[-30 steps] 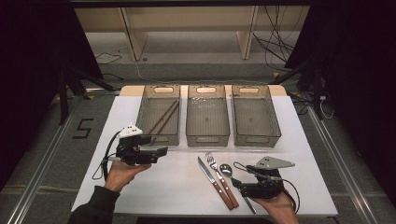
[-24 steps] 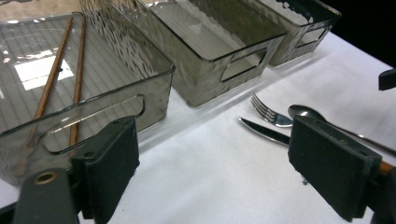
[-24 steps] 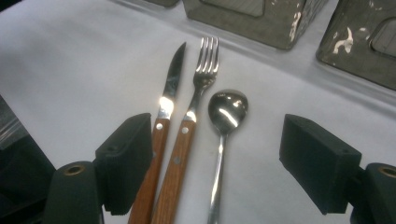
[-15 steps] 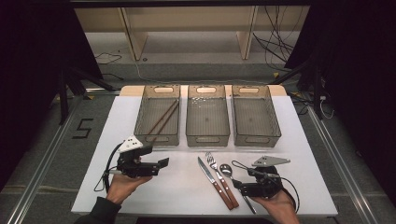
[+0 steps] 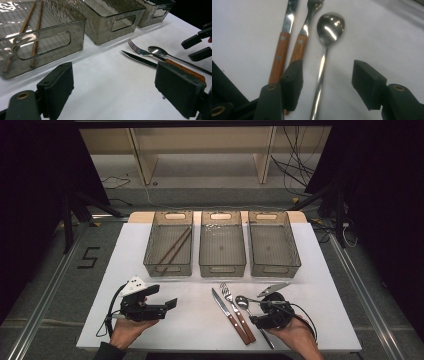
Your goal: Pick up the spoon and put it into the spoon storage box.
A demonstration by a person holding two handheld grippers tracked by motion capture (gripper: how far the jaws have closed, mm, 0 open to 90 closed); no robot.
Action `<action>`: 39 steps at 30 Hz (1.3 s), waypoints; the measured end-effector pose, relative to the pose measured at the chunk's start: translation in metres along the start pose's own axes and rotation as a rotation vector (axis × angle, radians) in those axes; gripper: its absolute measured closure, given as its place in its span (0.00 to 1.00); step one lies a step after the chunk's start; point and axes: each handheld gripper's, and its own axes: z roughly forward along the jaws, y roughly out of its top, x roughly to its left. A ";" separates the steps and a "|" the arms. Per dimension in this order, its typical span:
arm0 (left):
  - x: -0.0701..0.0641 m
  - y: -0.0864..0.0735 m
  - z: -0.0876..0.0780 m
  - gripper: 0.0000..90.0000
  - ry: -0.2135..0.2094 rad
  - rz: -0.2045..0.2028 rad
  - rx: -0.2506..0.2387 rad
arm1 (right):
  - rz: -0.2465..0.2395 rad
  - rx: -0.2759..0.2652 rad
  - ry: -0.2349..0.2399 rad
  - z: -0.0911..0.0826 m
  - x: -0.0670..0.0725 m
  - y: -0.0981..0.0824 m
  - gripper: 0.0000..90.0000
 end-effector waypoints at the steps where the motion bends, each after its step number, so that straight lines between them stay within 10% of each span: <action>1: -0.001 0.000 -0.001 0.17 0.003 0.005 -0.003 | -0.013 0.023 -0.005 0.002 0.001 0.001 0.51; 13: -0.002 -0.003 -0.001 0.17 0.003 0.030 -0.017 | -0.080 0.208 -0.044 0.020 0.010 0.011 0.66; 39: -0.006 -0.005 0.001 0.17 -0.002 0.057 -0.010 | -0.098 0.302 -0.044 0.024 0.003 0.024 0.92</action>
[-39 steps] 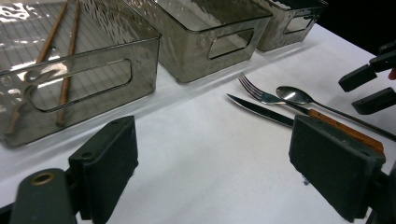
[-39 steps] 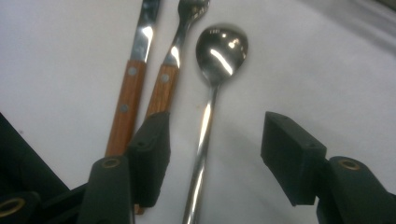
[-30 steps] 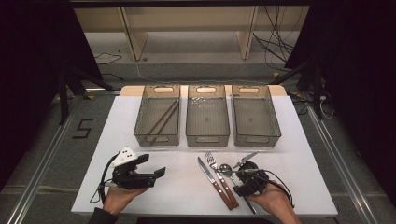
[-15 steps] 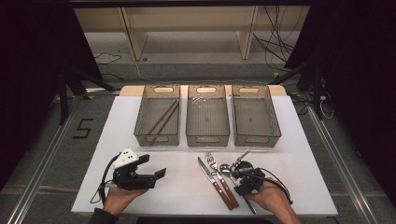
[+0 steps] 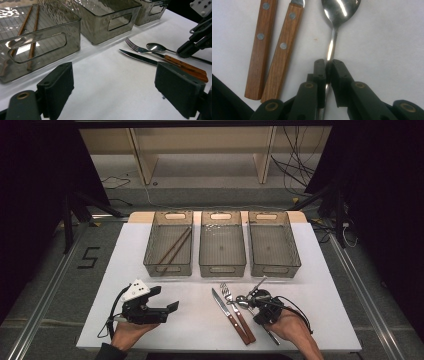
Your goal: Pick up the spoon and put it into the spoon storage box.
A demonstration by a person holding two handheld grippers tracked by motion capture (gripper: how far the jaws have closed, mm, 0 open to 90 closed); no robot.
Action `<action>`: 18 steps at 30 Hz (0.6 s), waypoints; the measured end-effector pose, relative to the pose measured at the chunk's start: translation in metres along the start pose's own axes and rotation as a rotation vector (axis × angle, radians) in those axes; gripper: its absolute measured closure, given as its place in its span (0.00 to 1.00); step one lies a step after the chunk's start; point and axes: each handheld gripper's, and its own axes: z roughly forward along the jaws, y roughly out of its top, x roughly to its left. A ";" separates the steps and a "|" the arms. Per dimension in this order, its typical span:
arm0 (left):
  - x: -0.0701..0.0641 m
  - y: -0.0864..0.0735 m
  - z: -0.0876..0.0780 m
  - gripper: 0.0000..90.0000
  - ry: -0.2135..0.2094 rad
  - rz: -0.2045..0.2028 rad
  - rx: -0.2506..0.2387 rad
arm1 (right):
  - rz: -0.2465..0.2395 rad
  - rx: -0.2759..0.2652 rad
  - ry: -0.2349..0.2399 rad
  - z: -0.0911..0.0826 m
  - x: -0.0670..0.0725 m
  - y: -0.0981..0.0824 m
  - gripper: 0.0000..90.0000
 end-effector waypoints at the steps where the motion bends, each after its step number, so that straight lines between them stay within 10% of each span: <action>1: 0.000 0.000 0.000 0.17 -0.001 0.002 0.000 | 0.006 0.000 0.002 0.000 -0.001 0.000 0.93; 18: 0.000 0.000 -0.001 0.17 0.000 0.011 -0.007 | 0.030 -0.030 0.018 -0.002 -0.006 -0.002 0.95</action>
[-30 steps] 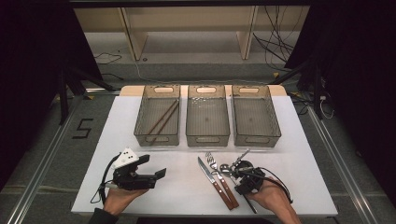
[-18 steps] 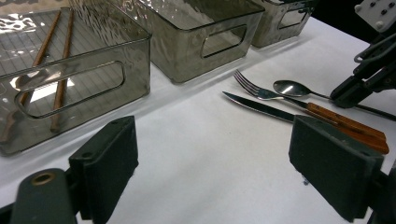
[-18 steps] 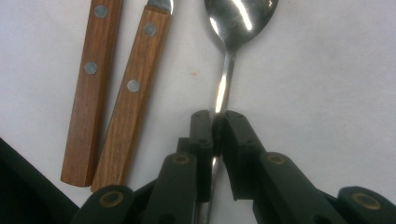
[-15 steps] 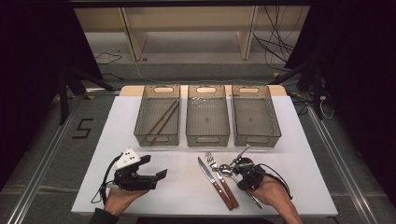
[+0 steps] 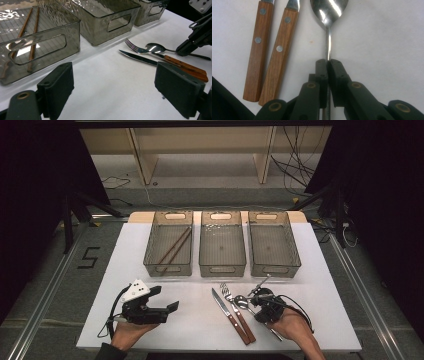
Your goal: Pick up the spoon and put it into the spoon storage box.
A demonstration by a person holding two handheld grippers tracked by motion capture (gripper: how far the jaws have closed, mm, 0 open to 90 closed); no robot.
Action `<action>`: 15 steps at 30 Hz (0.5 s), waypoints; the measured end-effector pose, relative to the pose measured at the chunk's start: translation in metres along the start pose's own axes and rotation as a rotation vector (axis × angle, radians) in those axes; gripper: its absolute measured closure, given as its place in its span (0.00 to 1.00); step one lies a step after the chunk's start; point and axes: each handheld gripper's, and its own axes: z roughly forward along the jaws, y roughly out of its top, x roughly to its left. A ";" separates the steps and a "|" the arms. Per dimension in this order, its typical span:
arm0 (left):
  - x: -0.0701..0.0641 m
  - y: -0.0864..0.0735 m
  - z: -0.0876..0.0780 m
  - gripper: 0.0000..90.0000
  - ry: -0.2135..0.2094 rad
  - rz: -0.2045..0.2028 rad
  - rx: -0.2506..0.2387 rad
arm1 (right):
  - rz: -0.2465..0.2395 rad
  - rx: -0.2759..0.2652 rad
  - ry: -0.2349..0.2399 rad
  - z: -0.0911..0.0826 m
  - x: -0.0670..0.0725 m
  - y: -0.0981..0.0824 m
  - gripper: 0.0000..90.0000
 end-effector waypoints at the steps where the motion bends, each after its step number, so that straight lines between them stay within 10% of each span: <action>1: 0.000 0.000 0.000 0.17 0.000 -0.001 0.000 | 0.003 -0.004 0.000 0.000 -0.001 0.000 0.95; 15: 0.002 0.000 -0.003 0.17 0.001 -0.005 -0.014 | 0.035 -0.175 0.064 -0.031 -0.015 0.002 0.95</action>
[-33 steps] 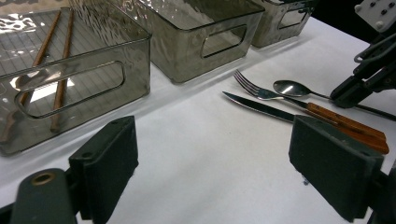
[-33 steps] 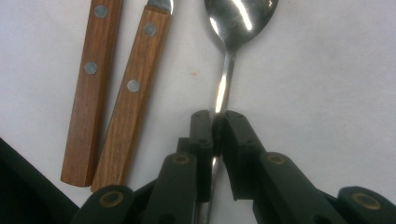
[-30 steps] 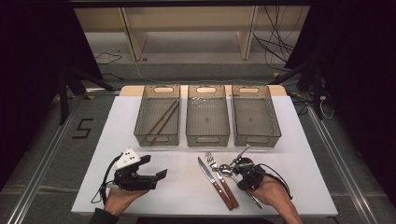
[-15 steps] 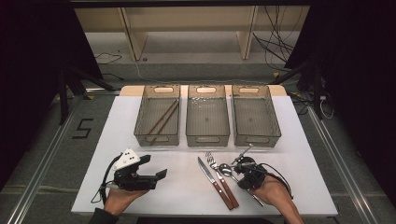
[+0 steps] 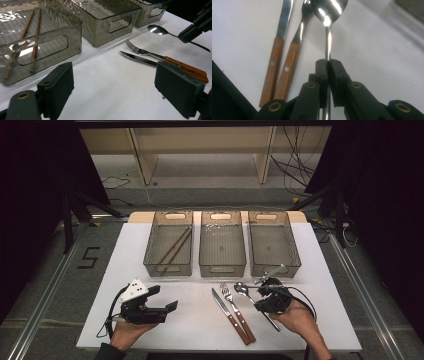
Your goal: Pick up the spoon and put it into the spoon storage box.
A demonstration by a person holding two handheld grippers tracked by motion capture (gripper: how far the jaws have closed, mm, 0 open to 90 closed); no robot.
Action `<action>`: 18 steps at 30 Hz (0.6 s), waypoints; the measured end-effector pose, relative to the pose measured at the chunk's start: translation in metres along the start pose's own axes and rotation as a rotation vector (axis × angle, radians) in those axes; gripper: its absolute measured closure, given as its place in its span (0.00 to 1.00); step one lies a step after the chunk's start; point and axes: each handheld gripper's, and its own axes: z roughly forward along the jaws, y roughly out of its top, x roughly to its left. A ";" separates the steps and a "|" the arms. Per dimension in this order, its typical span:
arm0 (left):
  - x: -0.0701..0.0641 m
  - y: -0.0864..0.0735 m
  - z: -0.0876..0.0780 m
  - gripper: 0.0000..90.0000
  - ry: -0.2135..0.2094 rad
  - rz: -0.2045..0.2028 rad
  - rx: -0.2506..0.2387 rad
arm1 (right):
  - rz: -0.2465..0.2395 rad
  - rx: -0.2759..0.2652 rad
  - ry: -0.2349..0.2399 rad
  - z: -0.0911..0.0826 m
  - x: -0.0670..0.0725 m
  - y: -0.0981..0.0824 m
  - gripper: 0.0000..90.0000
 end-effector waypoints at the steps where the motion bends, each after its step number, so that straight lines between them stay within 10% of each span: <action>1: 0.000 0.000 -0.001 0.17 0.000 -0.001 -0.003 | 0.001 -0.026 0.001 -0.004 -0.002 0.004 0.95; 18: 0.005 -0.004 -0.010 0.17 0.002 -0.009 -0.049 | 0.078 -0.244 0.057 -0.023 -0.022 0.064 0.95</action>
